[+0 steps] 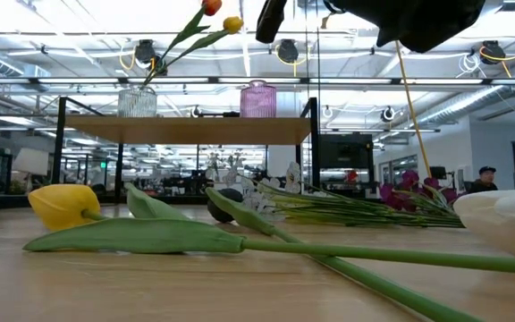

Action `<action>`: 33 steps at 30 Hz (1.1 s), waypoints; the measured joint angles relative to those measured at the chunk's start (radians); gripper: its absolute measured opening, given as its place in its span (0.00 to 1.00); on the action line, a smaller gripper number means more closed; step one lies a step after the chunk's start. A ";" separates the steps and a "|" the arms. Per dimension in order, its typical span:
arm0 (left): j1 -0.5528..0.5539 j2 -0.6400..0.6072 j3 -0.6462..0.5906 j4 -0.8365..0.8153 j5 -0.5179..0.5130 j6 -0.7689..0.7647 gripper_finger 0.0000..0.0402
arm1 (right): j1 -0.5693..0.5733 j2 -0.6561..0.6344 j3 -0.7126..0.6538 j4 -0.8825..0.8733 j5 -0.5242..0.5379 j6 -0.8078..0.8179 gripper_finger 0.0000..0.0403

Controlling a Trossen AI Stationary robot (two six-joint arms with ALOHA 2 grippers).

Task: Pick and place flowers into a vace then onto a shelf
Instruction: Put the red flower into the transparent vase on the shelf

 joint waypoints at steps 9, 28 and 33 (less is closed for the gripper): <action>-0.010 0.000 0.000 -0.002 -0.005 0.013 0.27 | -0.004 0.000 0.000 0.003 0.021 -0.047 0.01; -0.016 -0.011 -0.002 -0.013 -0.074 0.097 0.03 | -0.003 0.000 0.000 0.018 0.030 -0.128 0.03; -0.018 -0.037 0.000 -0.018 -0.099 0.103 0.02 | -0.003 0.000 0.000 0.006 0.021 -0.127 0.13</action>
